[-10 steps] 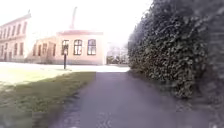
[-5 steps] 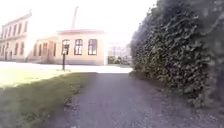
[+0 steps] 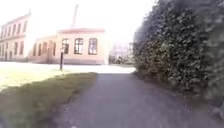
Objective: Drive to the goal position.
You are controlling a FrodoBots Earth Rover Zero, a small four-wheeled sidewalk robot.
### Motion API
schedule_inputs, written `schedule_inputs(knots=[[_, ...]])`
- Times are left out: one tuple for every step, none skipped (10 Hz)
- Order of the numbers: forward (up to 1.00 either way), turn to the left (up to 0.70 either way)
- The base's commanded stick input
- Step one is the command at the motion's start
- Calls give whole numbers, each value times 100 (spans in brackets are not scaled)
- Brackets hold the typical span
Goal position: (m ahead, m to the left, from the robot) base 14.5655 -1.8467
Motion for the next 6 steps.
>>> schedule_inputs(knots=[[0,0],[0,0],[0,0],[0,0],[0,0],[0,0]])
